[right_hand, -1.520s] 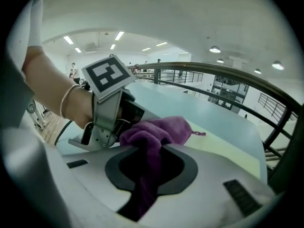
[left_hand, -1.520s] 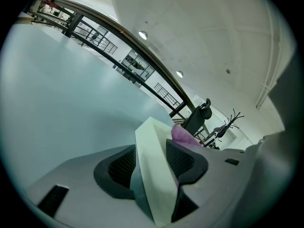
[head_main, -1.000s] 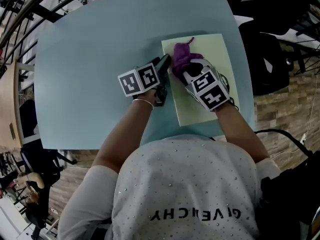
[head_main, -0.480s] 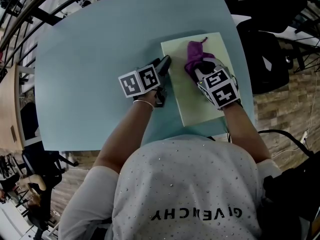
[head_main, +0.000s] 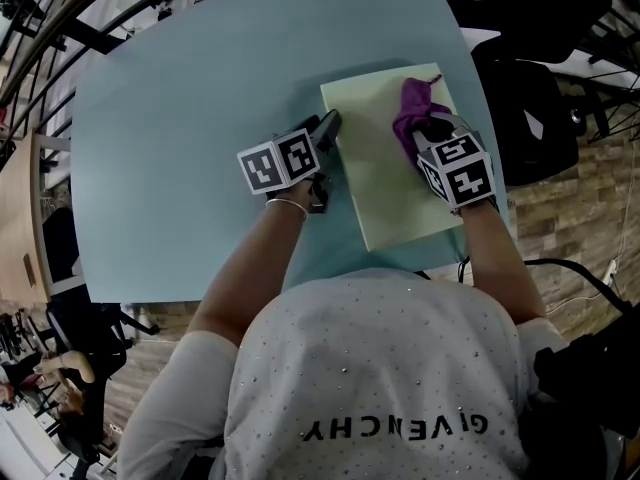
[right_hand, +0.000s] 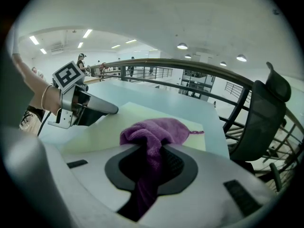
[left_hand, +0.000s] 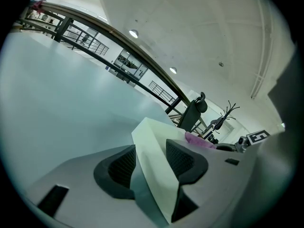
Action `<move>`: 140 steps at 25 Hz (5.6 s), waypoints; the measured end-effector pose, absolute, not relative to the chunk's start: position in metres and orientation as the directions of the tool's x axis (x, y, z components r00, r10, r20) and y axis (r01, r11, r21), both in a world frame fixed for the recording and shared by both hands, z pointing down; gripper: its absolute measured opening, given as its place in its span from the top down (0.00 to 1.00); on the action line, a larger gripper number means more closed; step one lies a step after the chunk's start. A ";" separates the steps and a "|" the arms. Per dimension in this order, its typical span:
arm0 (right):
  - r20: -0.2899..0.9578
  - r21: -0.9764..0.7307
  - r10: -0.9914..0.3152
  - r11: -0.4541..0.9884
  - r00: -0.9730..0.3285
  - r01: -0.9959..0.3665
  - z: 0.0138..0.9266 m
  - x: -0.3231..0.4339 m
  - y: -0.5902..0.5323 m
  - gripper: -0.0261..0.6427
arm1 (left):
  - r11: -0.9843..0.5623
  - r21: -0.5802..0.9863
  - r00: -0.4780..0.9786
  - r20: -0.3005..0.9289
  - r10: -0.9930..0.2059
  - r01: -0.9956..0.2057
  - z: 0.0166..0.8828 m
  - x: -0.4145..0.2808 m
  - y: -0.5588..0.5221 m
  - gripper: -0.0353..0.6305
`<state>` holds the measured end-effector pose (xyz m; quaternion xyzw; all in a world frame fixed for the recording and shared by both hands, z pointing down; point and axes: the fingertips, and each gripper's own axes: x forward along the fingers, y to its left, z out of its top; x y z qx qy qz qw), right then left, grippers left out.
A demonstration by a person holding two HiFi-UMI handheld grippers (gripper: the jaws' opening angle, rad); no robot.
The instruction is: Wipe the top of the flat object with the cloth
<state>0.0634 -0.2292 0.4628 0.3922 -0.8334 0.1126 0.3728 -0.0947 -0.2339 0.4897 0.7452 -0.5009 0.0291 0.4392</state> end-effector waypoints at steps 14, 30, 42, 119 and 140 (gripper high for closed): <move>0.704 0.096 -0.628 0.546 -0.331 -0.832 0.455 0.125 -0.242 0.89 | -0.095 0.650 0.502 0.478 -0.721 -0.754 0.491 -0.093 -0.234 0.63; 0.572 -0.135 -0.371 0.837 -0.731 -0.530 0.424 -0.026 -0.179 0.89 | -0.112 0.636 0.506 0.481 -0.716 -0.763 0.491 -0.091 -0.231 0.64; 0.725 -0.009 -0.349 0.857 -0.593 -0.515 0.465 -0.039 -0.165 0.89 | -0.138 0.670 0.551 0.456 -0.699 -0.729 0.494 -0.090 -0.235 0.64; 0.712 -0.060 -0.459 0.714 -0.531 -0.697 0.462 0.048 -0.160 0.89 | -0.319 0.512 0.571 0.470 -0.673 -0.797 0.487 -0.073 -0.235 0.64; 0.727 0.003 -0.450 0.757 -0.518 -0.654 0.452 0.142 -0.187 0.89 | -0.217 0.413 0.434 0.557 -0.708 -0.885 0.478 -0.076 -0.230 0.64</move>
